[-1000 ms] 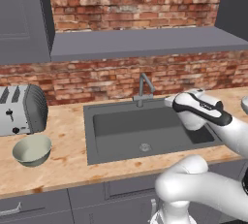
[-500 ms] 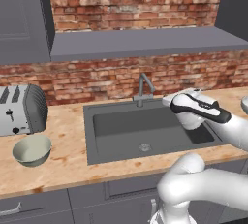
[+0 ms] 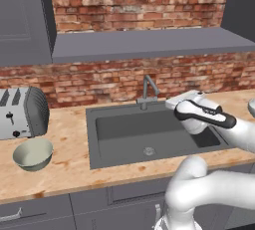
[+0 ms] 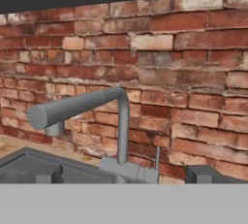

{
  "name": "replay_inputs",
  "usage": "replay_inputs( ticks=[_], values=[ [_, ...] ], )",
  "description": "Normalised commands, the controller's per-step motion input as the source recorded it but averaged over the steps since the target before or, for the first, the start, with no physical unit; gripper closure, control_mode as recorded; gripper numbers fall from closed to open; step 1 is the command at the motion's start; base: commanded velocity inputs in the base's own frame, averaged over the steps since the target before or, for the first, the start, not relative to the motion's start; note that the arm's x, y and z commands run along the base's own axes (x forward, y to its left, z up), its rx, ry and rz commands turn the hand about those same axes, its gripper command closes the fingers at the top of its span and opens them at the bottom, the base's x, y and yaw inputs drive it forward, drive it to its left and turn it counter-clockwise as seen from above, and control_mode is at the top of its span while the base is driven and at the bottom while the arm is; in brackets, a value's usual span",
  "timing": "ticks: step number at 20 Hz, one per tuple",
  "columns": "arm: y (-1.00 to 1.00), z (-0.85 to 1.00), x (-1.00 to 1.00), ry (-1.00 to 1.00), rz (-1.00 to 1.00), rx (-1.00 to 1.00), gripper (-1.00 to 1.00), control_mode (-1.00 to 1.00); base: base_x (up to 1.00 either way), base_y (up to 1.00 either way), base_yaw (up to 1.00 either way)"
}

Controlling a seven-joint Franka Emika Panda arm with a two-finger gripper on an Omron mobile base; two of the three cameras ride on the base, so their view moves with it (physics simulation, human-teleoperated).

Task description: Rinse each bowl for a few seconds and place them down in the sink or on the counter.

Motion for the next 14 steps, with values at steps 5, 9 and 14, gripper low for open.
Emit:
replay_inputs(
  ticks=[5,9,14],
  values=[
    [0.0,-0.03,0.19,-0.04,0.0,0.0,-1.0,-1.0,0.0,0.0,0.0],
    [0.0,-0.04,0.22,-0.01,0.0,0.02,-1.0,-1.0,0.0,0.0,0.0],
    [0.0,-0.05,0.21,0.0,0.0,0.02,-1.0,-1.0,0.0,0.0,0.0]
  ],
)
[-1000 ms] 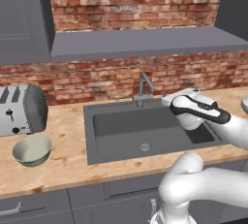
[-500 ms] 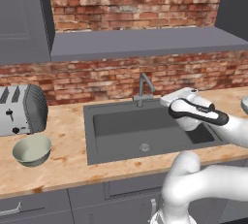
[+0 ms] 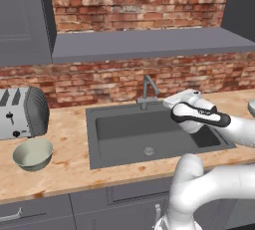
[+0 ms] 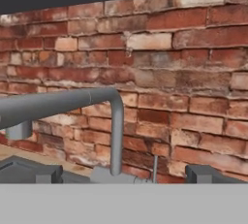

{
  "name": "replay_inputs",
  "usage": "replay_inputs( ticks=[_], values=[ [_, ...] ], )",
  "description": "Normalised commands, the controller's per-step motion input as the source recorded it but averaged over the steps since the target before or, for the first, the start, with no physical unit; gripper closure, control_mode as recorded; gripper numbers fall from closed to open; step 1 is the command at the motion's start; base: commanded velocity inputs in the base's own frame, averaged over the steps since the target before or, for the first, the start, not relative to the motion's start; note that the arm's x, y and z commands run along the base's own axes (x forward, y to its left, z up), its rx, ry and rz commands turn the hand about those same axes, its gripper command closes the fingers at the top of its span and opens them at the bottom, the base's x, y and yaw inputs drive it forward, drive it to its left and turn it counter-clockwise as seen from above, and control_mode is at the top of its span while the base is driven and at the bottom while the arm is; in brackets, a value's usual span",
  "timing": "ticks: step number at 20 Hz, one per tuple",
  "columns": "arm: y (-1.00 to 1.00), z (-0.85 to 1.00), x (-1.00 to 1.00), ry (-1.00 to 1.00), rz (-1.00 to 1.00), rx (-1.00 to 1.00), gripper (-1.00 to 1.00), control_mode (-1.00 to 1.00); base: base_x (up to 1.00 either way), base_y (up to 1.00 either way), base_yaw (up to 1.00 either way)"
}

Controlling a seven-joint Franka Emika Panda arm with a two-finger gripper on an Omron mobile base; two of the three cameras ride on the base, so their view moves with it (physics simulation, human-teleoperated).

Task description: Rinse each bowl for a few seconds and place them down in the sink or on the counter.

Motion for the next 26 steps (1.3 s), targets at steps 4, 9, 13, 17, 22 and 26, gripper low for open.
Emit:
replay_inputs(
  ticks=[4,9,13,17,22,26],
  values=[
    [0.0,-0.06,0.2,0.0,0.0,0.02,-1.0,-1.0,0.0,0.0,0.0],
    [0.0,-0.08,0.2,0.0,0.0,0.02,-1.0,-1.0,0.0,0.0,0.0],
    [0.0,-0.08,0.21,0.0,0.0,0.01,-1.0,-1.0,0.0,0.0,0.0],
    [0.0,-0.1,0.22,0.0,0.0,0.02,-1.0,-1.0,0.0,0.0,0.0],
    [0.0,-0.11,0.22,0.0,0.0,0.02,-1.0,-1.0,0.0,0.0,0.0],
    [0.0,-0.12,0.22,0.0,0.0,0.01,-1.0,-1.0,0.0,0.0,0.0]
  ],
)
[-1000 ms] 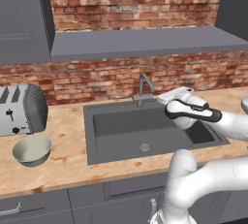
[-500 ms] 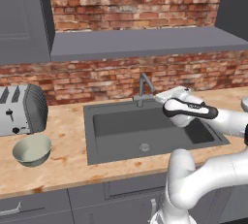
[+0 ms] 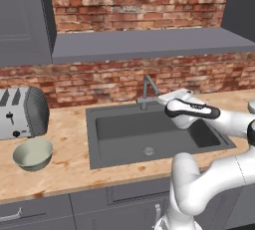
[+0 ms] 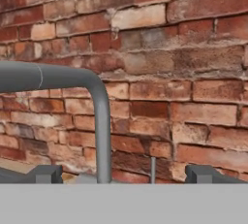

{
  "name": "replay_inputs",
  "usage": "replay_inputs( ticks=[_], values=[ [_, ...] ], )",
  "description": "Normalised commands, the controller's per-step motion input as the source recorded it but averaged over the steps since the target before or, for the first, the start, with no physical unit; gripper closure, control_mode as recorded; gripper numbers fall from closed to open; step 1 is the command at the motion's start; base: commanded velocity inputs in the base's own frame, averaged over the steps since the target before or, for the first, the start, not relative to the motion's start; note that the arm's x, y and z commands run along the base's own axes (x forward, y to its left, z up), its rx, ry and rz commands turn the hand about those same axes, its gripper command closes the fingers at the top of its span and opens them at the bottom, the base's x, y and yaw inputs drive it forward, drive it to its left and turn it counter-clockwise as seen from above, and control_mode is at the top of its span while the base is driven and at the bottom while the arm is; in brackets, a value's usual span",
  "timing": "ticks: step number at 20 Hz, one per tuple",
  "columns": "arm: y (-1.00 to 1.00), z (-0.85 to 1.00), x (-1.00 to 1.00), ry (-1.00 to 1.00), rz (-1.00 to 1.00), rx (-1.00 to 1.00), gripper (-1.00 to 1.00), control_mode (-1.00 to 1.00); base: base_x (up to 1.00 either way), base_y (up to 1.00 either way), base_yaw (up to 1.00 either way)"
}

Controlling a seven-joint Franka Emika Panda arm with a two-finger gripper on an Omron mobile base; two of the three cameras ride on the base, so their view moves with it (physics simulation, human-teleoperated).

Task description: Rinse each bowl for a few seconds and place them down in the sink or on the counter.

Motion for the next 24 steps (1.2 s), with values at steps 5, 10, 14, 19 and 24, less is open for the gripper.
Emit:
replay_inputs(
  ticks=[5,10,14,19,24],
  values=[
    [0.0,-0.12,0.22,0.0,0.0,0.02,-1.0,-1.0,0.0,0.0,0.0],
    [0.0,-0.12,0.25,0.0,0.0,0.02,-1.0,-1.0,0.0,0.0,0.0],
    [0.0,-0.12,0.26,0.0,0.0,0.02,-1.0,-1.0,0.0,0.0,0.0],
    [0.0,-0.15,0.26,0.0,0.0,0.02,-1.0,-1.0,0.0,0.0,0.0],
    [0.0,-0.18,0.24,0.0,0.0,0.03,-1.0,-1.0,0.0,0.0,0.0]
  ],
)
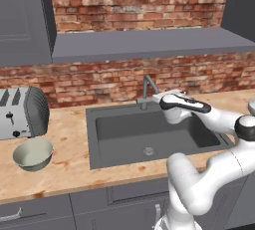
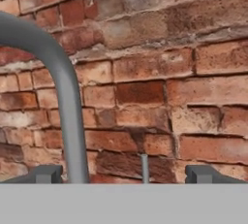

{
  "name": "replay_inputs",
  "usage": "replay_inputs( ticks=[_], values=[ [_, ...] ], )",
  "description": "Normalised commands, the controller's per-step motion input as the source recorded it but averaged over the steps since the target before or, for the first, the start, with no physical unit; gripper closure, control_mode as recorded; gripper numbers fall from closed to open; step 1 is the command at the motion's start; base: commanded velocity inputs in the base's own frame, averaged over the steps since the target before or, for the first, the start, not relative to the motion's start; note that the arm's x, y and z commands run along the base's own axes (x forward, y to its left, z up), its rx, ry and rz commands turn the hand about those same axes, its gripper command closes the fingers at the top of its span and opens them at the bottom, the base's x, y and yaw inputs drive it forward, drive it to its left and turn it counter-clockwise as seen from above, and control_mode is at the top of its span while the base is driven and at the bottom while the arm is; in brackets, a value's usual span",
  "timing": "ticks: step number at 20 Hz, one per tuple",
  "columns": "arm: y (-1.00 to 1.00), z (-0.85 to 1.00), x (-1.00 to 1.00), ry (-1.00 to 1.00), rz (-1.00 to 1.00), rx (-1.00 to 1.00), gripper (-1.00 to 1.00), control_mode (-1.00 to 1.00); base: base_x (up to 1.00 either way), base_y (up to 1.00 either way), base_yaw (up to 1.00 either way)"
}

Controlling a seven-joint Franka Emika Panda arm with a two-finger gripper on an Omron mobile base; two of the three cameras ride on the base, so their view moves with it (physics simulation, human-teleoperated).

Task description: Rinse each bowl for a few seconds and place them down in the sink or on the counter.

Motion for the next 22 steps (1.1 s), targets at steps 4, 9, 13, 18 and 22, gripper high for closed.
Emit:
replay_inputs(
  ticks=[4,9,13,18,22],
  values=[
    [-0.01,-0.19,0.26,0.0,0.0,0.02,-1.0,-1.0,0.0,0.0,0.0],
    [-0.04,-0.16,0.31,0.0,0.01,0.02,-1.0,-1.0,0.0,0.0,0.0],
    [-0.06,-0.14,0.31,0.0,0.02,0.03,-1.0,-1.0,0.0,0.0,0.0],
    [-0.06,-0.13,0.29,0.0,0.03,0.03,-1.0,-1.0,0.0,0.0,0.0],
    [-0.09,-0.1,0.26,0.0,0.04,0.03,-1.0,-1.0,0.0,0.0,0.0]
  ],
)
